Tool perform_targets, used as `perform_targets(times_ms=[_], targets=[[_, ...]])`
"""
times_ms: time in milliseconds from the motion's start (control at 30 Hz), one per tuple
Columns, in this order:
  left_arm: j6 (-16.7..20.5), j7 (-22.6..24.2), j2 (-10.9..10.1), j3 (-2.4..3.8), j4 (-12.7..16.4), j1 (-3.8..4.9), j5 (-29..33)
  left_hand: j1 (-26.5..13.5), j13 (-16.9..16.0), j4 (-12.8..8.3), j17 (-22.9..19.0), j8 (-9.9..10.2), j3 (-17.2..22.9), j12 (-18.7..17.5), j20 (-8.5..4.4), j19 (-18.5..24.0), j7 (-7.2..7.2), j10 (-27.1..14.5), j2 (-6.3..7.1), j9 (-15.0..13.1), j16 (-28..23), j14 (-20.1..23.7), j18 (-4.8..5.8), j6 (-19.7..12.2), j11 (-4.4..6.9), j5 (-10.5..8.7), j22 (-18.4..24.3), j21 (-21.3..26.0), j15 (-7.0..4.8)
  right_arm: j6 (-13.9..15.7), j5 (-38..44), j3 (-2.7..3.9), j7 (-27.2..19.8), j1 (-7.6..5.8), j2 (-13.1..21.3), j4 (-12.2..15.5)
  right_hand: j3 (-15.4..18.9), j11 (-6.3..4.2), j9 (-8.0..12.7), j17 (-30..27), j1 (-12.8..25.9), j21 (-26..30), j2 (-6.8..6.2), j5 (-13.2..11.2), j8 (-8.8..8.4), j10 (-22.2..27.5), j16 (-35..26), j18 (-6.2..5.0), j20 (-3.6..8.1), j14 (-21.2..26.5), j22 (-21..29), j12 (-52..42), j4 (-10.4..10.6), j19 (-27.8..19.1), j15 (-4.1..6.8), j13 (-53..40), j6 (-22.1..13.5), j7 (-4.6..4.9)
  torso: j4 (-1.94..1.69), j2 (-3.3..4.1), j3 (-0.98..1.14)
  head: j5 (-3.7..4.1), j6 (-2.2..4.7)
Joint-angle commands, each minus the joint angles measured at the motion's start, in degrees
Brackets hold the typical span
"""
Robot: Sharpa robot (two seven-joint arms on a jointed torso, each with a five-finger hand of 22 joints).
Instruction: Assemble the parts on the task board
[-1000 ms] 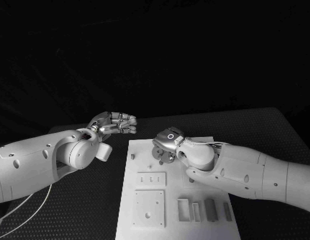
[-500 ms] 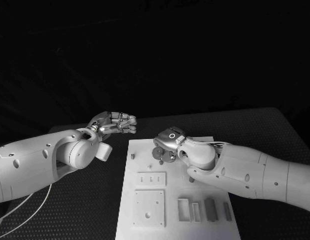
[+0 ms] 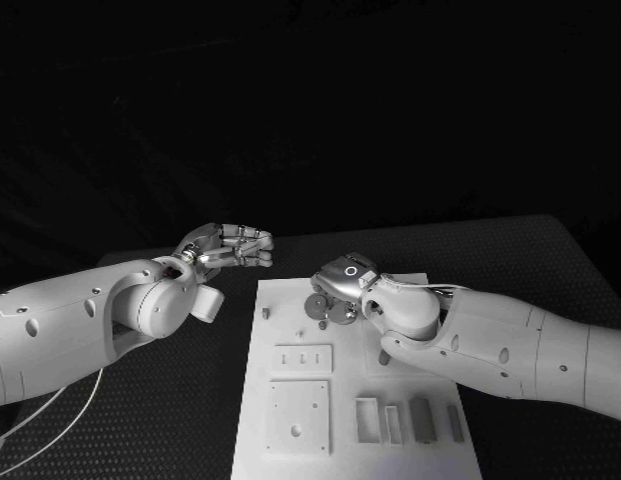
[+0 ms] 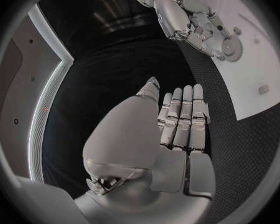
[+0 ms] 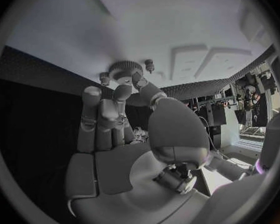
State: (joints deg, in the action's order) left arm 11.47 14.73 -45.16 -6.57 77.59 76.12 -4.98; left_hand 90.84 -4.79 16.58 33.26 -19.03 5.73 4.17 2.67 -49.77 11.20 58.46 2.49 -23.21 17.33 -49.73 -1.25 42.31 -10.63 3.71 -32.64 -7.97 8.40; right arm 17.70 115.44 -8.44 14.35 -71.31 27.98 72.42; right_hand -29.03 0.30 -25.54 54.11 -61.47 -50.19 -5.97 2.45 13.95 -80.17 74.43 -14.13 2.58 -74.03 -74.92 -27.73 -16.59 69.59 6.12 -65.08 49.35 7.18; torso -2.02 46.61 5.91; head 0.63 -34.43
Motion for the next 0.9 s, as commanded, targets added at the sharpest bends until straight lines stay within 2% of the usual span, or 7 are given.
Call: perform_targets(times_ms=[33,267,433,500,633,733,900], targets=[[-0.78,0.46,-0.07,0.05,-0.04,0.09,0.28,-0.54,0.10,-0.05,0.06,0.17,-0.33,-0.19,0.20,-0.02,1.26,0.43,0.12,0.08,-0.23,-0.04,-1.13,0.20,0.12,-0.33,0.08,0.24,0.24,4.94,-2.73,0.05,-1.97,0.01,0.98,1.05,-0.10,0.27,-0.13,-0.04,0.19,0.23,-0.24,0.34,0.05,-0.06,0.06,-0.87,0.47,-0.04,-0.69,0.19,0.29,0.12,-0.43,-0.05,-0.11,0.03,0.07,-0.01,-0.01,0.02,0.09],[-0.75,0.47,-0.29,0.05,-0.13,0.09,0.28,-0.51,0.10,-0.07,0.07,0.17,-0.33,-0.18,0.20,-0.03,1.25,0.44,0.13,0.08,-0.24,-0.05,-1.13,0.22,0.12,-0.33,0.08,0.25,0.23,7.76,-5.83,0.45,-3.40,-0.20,2.85,2.89,-0.20,0.25,-0.28,-0.01,0.23,0.24,-0.44,0.34,0.33,-0.09,0.12,-0.87,0.58,-0.06,-0.70,0.18,0.27,0.25,-0.41,-0.10,0.32,0.02,0.11,-0.04,0.01,0.15,0.36],[-0.79,0.52,-0.50,0.05,-0.12,0.10,0.28,-0.48,0.09,-0.08,0.08,0.16,-0.33,-0.17,0.19,-0.05,1.24,0.47,0.13,0.07,-0.25,-0.06,-1.14,0.25,0.13,-0.33,0.08,0.25,0.22,8.22,-9.10,0.89,-4.62,-0.33,4.13,3.97,-0.26,0.21,-0.36,-0.01,0.26,0.28,-0.59,0.34,0.48,-0.07,0.12,-0.87,0.62,-0.05,-0.70,0.20,0.26,0.27,-0.38,-0.12,0.56,-0.02,0.09,-0.02,0.05,0.24,0.59],[-0.80,0.52,-0.65,0.05,-0.13,0.10,0.28,-0.46,0.09,-0.09,0.09,0.15,-0.33,-0.17,0.19,-0.06,1.23,0.50,0.14,0.07,-0.25,-0.08,-1.14,0.27,0.14,-0.33,0.08,0.26,0.22,8.34,-10.63,1.27,-5.62,-0.55,5.11,4.76,-0.30,0.19,-0.40,-0.01,0.28,0.31,-0.63,0.35,0.55,-0.03,0.10,-0.87,0.62,-0.03,-0.70,0.23,0.27,0.26,-0.36,-0.12,0.67,-0.05,0.06,-0.02,0.06,0.26,0.65],[-0.75,0.55,-0.86,0.05,-0.24,0.10,0.28,-0.45,0.08,-0.09,0.11,0.14,-0.33,-0.15,0.19,-0.06,1.22,0.53,0.17,0.06,-0.26,-0.09,-1.15,0.31,0.16,-0.34,0.08,0.26,0.21,8.98,-14.14,2.10,-9.31,-1.53,8.07,6.53,-0.41,0.17,-0.47,-0.12,0.37,0.49,-0.88,0.35,0.67,0.22,-0.11,-0.87,0.60,0.11,-0.67,0.45,0.27,0.11,-0.34,-0.06,0.83,-0.07,0.28,-0.11,0.02,0.54,0.98],[-0.79,0.58,-0.82,0.04,-0.34,0.10,0.28,-0.44,0.08,-0.09,0.11,0.13,-0.33,-0.15,0.18,-0.07,1.21,0.55,0.18,0.06,-0.26,-0.10,-1.15,0.32,0.16,-0.34,0.08,0.27,0.21,8.91,-17.27,2.39,-11.88,-2.35,10.36,7.27,-0.47,0.17,-0.49,-0.21,0.38,0.63,-1.22,0.34,0.68,0.45,-0.30,-0.87,0.56,0.21,-0.65,0.63,0.24,-0.04,-0.34,0.00,0.80,-0.07,0.48,-0.22,-0.06,0.82,1.30],[-1.00,0.66,-0.60,0.04,-0.48,0.10,0.28,-0.43,0.08,-0.09,0.12,0.13,-0.34,-0.14,0.18,-0.08,1.21,0.57,0.18,0.06,-0.27,-0.11,-1.15,0.35,0.17,-0.34,0.08,0.27,0.20,7.55,-27.34,2.82,-18.18,-3.22,14.14,6.58,-0.64,0.16,-0.57,-0.37,0.49,0.90,-2.31,0.35,0.80,0.84,-0.63,-0.87,0.43,0.42,-0.62,0.94,0.37,-0.27,-0.33,0.08,0.94,-0.08,0.86,-0.39,-0.11,1.19,1.49]])
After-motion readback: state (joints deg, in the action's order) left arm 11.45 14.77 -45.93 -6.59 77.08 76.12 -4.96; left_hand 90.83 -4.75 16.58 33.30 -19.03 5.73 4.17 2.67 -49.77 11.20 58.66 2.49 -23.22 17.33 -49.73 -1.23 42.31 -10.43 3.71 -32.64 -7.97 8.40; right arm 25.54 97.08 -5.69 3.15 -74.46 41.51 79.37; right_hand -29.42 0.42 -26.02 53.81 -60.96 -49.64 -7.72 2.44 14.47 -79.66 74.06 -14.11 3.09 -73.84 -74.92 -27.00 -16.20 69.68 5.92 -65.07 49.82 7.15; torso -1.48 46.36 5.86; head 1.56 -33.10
